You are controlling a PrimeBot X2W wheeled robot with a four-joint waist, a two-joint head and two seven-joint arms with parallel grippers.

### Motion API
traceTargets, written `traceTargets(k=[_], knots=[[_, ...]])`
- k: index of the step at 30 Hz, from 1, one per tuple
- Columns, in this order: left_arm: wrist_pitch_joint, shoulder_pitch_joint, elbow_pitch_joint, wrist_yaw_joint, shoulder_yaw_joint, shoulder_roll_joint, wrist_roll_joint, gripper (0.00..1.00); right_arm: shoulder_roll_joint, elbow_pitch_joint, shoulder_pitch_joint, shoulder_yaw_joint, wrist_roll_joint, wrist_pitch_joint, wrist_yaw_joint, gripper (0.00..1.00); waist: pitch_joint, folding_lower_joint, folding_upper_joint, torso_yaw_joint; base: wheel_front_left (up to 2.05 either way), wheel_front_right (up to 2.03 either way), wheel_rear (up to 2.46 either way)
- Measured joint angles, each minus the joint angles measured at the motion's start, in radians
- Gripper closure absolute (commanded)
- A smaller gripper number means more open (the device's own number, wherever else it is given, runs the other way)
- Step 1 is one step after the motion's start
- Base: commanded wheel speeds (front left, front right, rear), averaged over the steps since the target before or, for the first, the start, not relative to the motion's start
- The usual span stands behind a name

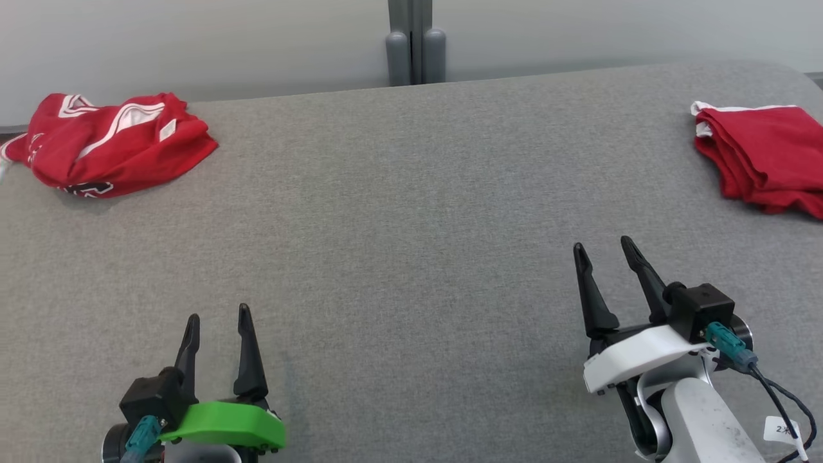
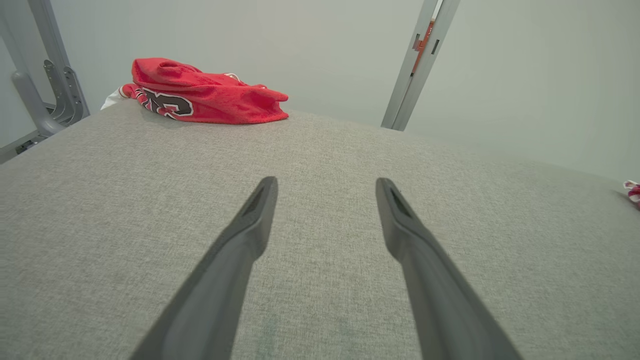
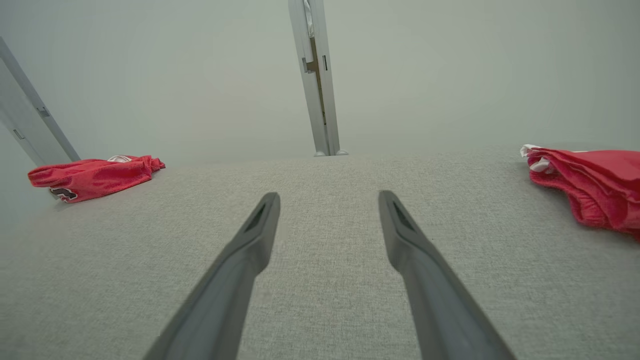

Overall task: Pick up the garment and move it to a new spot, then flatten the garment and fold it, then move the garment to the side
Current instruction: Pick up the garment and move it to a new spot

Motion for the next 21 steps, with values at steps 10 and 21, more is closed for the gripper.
traceTargets(k=[10,21], knots=[[0.000,-0.006,-0.005,0.009,0.005,0.000,-0.010,0.00,0.000,0.000,0.003,0.028,-0.013,0.000,0.000,0.00,0.002,0.0000,0.0000,0.156,0.00,0.00,0.00],[0.000,0.011,-0.017,0.014,0.014,0.000,-0.013,0.00,0.001,0.021,0.002,0.059,-0.013,0.000,0.000,0.00,-0.003,0.0000,0.0000,0.352,0.00,0.00,0.00]])
